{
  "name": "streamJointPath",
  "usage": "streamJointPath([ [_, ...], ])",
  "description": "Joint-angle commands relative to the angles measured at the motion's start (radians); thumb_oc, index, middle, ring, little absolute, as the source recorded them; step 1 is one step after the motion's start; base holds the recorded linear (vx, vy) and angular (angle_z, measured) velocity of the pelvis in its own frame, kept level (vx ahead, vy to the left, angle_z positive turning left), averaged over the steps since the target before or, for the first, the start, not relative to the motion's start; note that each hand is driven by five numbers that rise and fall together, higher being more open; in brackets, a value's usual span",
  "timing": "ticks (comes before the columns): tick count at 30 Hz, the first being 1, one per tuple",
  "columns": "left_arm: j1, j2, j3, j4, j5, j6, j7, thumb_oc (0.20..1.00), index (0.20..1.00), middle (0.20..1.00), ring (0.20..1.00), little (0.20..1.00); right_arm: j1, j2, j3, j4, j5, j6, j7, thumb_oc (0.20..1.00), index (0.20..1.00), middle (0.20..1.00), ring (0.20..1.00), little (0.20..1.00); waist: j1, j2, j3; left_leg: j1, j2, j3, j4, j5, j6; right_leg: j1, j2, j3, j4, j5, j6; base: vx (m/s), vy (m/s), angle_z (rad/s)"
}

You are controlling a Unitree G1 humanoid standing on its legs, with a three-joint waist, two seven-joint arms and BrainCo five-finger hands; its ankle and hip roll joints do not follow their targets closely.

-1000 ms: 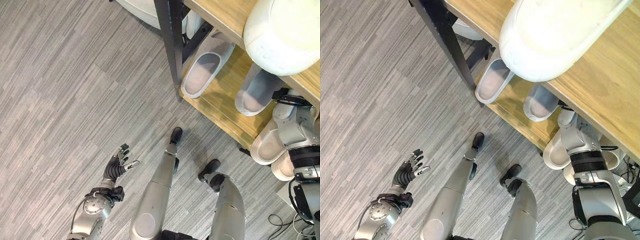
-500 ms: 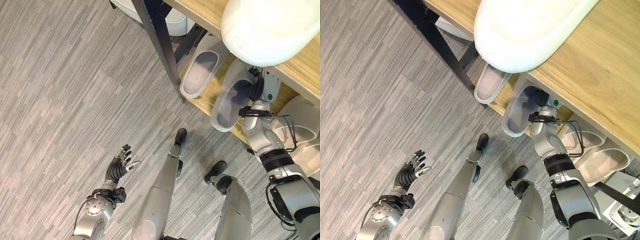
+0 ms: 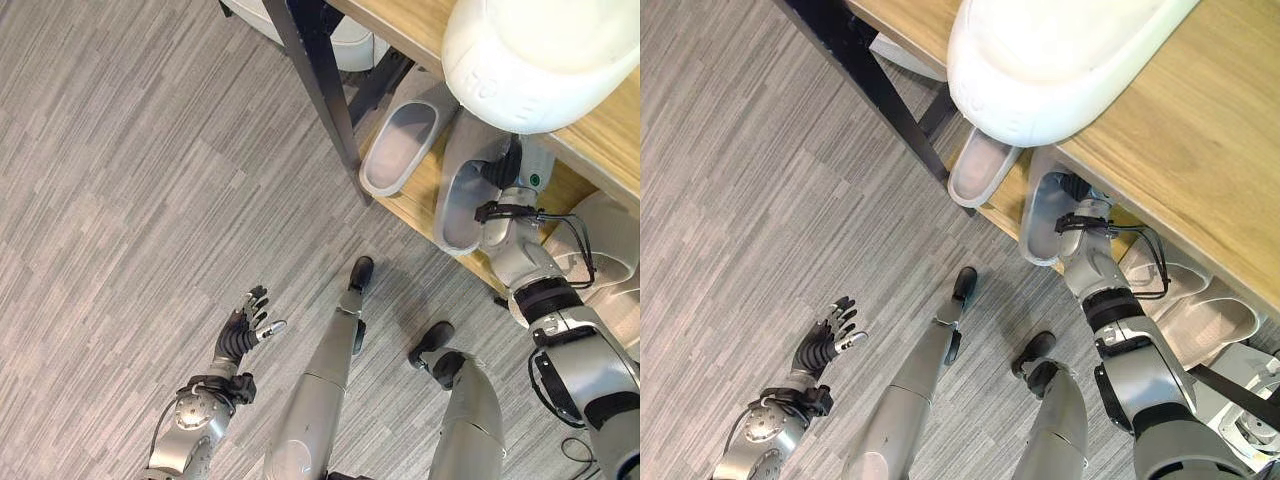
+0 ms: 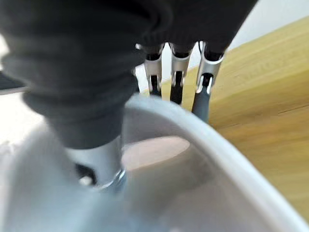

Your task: Arrange the slippers neatly on the shoe rack.

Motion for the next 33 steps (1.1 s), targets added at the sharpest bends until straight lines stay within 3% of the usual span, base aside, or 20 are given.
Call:
streamJointPath([
  [1,-0.06,0.024,-0.021,-0.076,0.019,-0.061,0.033,1.0,1.0,1.0,1.0,1.0,-0.005,-0.09,0.003,-0.091,0.03,-0.026,-0.035,1.0,1.0,1.0,1.0,1.0,0.009,-0.006,-0.012,0.059,0.048,-0.044,0.02,-0.181,-0.02,0.057,-0.003,0.031,-0.12,0.025,0.071,0.0,0.0,0.0],
  [8,-0.26,0.002,-0.032,-0.072,0.064,-0.084,0.113,1.0,1.0,1.0,1.0,1.0,-0.033,-0.053,-0.002,-0.167,0.095,-0.065,-0.029,1.0,1.0,1.0,1.0,1.0,-0.023,-0.039,-0.012,0.1,0.061,-0.031,0.011,-0.188,-0.024,0.089,0.012,0.047,-0.145,0.038,0.071,0.0,0.006,-0.07],
  [15,-0.321,-0.027,-0.04,-0.005,0.072,-0.077,0.153,1.0,1.0,1.0,1.0,1.0,0.003,0.015,-0.027,-0.261,0.144,-0.105,-0.024,1.0,1.0,1.0,1.0,1.0,-0.048,-0.047,-0.002,0.111,0.065,-0.015,0.019,-0.192,-0.021,0.091,0.02,0.065,-0.146,0.044,0.069,-0.01,0.024,-0.15],
  [23,-0.331,-0.06,-0.052,0.061,0.102,-0.04,0.183,1.0,1.0,1.0,1.0,1.0,0.167,0.217,-0.088,-0.37,0.451,-0.28,0.002,1.0,1.0,1.0,1.0,1.0,-0.081,-0.041,0.013,0.103,0.069,-0.005,0.018,-0.189,-0.014,0.077,0.028,0.079,-0.151,0.055,0.069,-0.01,0.011,-0.05],
  [33,-0.34,-0.068,-0.063,0.108,0.111,-0.024,0.231,1.0,1.0,1.0,1.0,1.0,0.196,0.353,-0.002,-0.311,0.687,-0.33,0.067,1.0,1.0,1.0,1.0,1.0,-0.082,-0.031,0.031,0.119,0.072,0.001,-0.001,-0.18,-0.016,0.085,0.031,0.079,-0.164,0.066,0.067,-0.01,0.001,-0.03],
])
